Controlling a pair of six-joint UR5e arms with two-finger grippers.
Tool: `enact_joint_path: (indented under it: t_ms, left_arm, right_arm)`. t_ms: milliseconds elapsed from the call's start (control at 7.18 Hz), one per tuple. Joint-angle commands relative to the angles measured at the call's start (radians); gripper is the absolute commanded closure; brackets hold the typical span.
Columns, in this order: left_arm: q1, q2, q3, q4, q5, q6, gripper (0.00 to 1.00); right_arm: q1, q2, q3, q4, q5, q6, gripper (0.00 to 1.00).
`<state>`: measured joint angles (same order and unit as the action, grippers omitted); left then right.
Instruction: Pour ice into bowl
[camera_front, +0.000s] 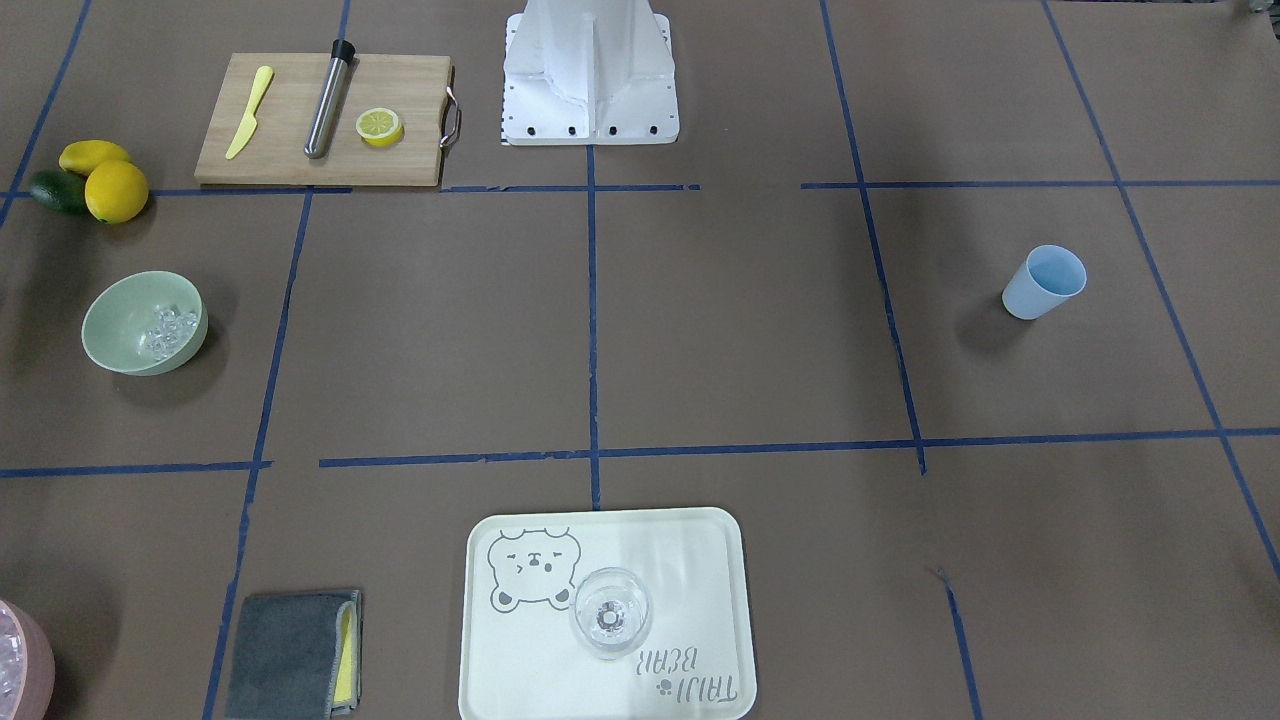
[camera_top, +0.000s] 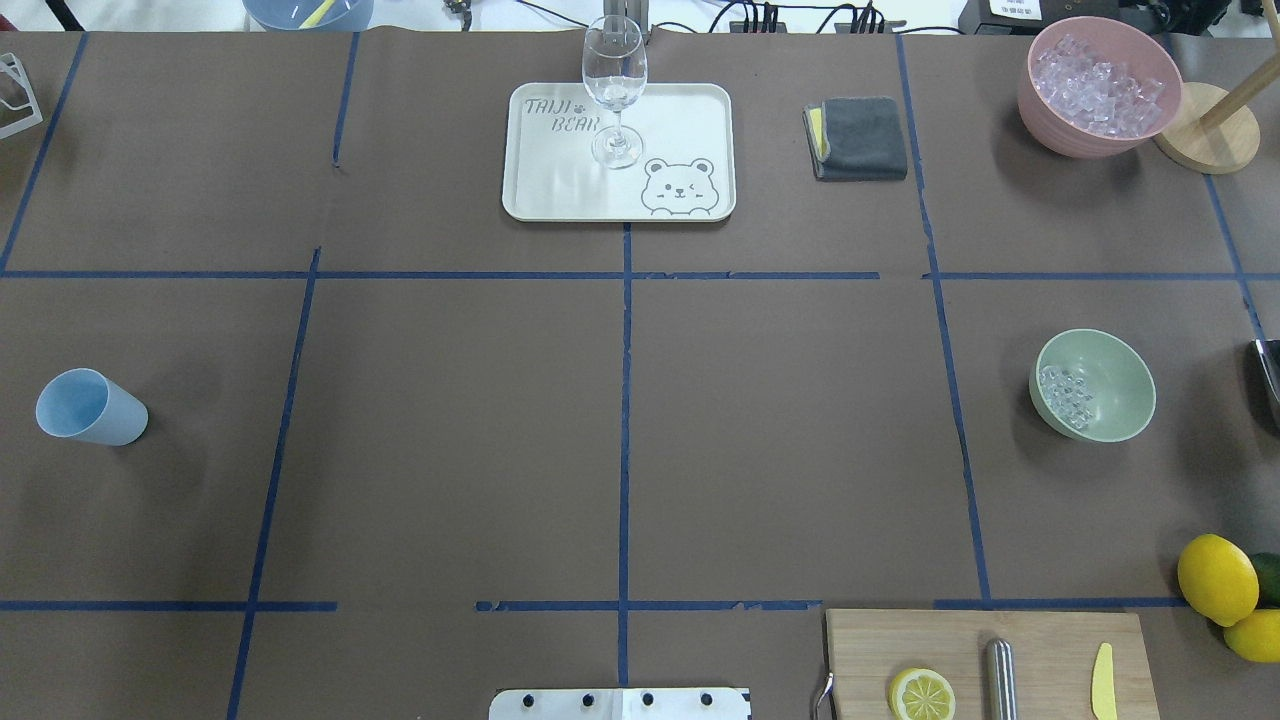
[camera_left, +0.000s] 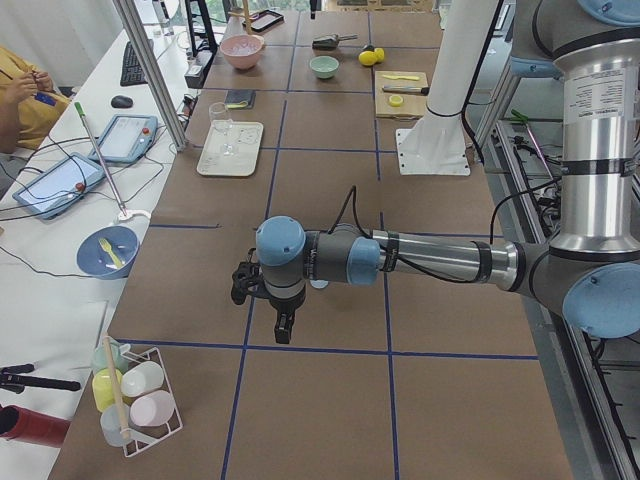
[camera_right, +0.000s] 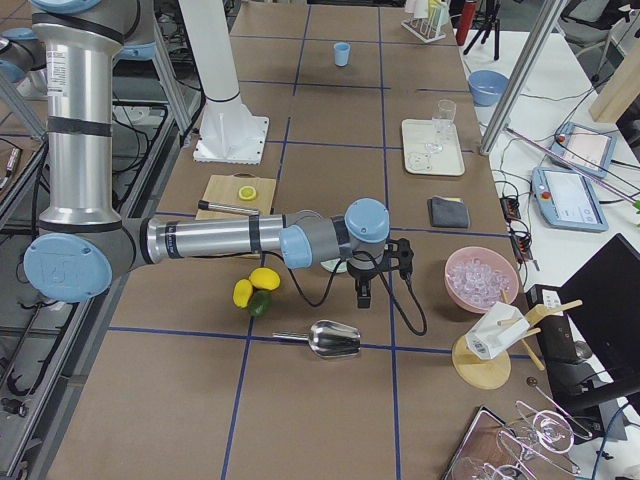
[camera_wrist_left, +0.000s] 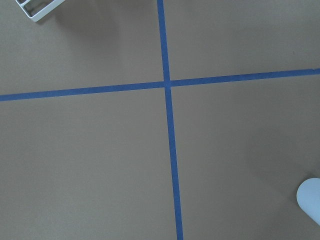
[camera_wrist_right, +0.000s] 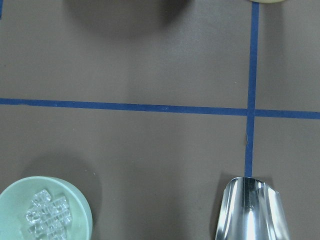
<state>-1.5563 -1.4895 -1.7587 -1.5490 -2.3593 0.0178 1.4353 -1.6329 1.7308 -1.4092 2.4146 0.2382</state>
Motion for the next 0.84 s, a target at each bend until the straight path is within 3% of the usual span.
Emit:
enact_joint_path:
  t_ms: [0,279,557,697]
  left_arm:
    - [-0.001,-0.061,0.008,-0.008,0.008,0.001,0.00]
    - [0.004,-0.084,0.028,-0.011,0.009,0.004,0.00]
    - [0.005,-0.092,0.048,-0.002,0.005,0.004,0.00]
    - [0.007,-0.086,0.066,0.000,0.008,0.002,0.00]
  right_arm:
    - [0.000,-0.014,0.015,0.001,-0.002,-0.005,0.00]
    - [-0.001,-0.022,0.027,-0.013,-0.018,-0.025,0.00]
    - [0.008,-0.040,0.001,-0.060,-0.112,-0.231,0.00]
    - [0.019,-0.032,-0.002,-0.144,-0.118,-0.357,0.00]
